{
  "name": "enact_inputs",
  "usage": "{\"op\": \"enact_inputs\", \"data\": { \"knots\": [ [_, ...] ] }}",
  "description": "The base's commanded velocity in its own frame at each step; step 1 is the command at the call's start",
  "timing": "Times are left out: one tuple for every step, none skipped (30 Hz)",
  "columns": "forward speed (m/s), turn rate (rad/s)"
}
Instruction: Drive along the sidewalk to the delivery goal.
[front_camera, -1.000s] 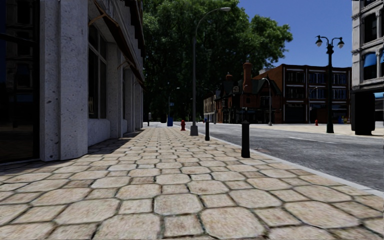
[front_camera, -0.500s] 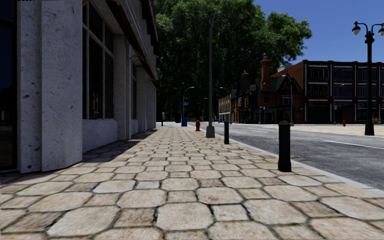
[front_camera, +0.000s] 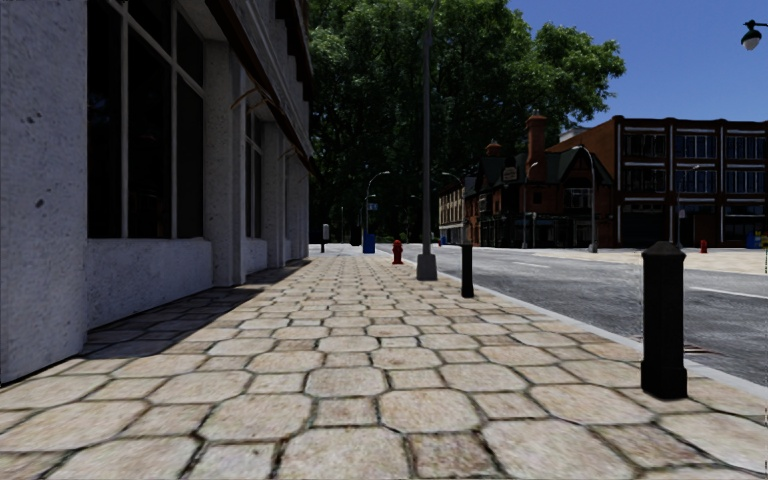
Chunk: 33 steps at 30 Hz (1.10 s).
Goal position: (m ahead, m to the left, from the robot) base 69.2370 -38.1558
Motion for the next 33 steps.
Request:
{"op": "enact_inputs", "data": {
  "knots": [
    [2.00, 0.62],
    [2.00, 0.77],
    [2.00, 0.82],
    [2.00, 0.78],
    [2.00, 0.34],
    [2.00, 0.12],
    [2.00, 0.12],
    [2.00, 0.01],
    [2.00, 0.00],
    [2.00, 0.00],
    [2.00, 0.00],
    [2.00, 0.00],
    [2.00, 0.00],
    [2.00, 0.00],
    [2.00, 0.00],
    [2.00, 0.00],
    [2.00, 0.00],
    [2.00, 0.00],
    [2.00, 0.00],
    [2.00, 0.00],
    [2.00, 0.00],
    [2.00, 0.00],
    [2.00, 0.00],
    [2.00, 0.00],
    [2.00, 0.00],
    [2.00, 0.00],
    [2.00, 0.00],
    [2.00, 0.00],
    [2.00, 0.00],
    [2.00, 0.00],
    [2.00, 0.00],
    [2.00, 0.00],
    [2.00, 0.00]
  ]
}}
